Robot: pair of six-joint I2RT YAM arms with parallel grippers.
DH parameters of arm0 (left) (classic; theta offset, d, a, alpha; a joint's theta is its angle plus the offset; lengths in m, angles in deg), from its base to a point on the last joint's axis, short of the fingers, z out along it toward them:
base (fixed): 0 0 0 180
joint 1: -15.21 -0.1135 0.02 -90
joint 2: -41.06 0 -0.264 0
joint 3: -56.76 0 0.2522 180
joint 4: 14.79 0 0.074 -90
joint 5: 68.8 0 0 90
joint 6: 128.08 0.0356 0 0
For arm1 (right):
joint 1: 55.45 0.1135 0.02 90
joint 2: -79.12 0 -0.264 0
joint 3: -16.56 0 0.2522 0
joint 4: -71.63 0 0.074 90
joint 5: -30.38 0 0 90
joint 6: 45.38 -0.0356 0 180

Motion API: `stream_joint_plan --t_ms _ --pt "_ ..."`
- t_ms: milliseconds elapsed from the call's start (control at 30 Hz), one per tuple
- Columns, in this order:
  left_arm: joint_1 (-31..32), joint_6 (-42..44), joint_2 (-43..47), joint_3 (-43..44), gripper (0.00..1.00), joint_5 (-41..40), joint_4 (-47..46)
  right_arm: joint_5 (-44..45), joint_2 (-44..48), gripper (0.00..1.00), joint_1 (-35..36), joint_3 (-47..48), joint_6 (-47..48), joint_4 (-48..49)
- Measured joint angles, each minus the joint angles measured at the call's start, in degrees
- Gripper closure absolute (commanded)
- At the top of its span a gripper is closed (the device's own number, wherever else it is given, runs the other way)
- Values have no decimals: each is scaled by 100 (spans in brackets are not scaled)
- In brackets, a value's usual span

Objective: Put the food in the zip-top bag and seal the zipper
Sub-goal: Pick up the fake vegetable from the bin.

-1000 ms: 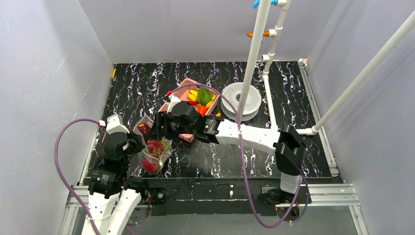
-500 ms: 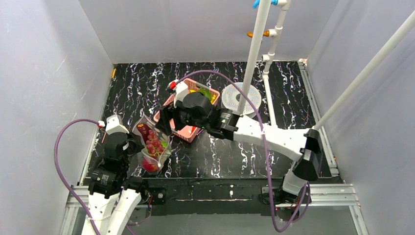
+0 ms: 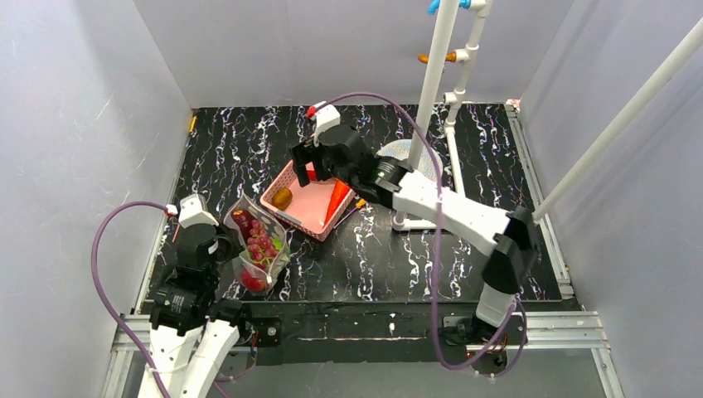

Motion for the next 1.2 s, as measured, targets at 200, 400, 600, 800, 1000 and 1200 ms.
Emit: stream_joint_plan --t_ms 200,400,600,800,1000,1200 --pt "0 -2 -50 0 100 -13 0 33 -1604 2 -355 1483 -81 -974" --pt "0 -7 -68 0 100 -19 0 -356 -2607 7 -424 2215 -304 -1476" --pt "0 -13 -103 0 100 -19 -2 -1214 -3071 11 -468 2304 -667 -1522" --pt "0 -13 -120 0 100 -19 -2 -1810 -3518 11 -547 2558 -1050 -1384" --pt "0 -13 -120 0 100 -19 -2 -2166 -4015 21 -667 2954 -1407 -1101" --pt "0 -13 -120 0 100 -16 -2 -2553 -4412 33 -761 3079 -1788 -858"
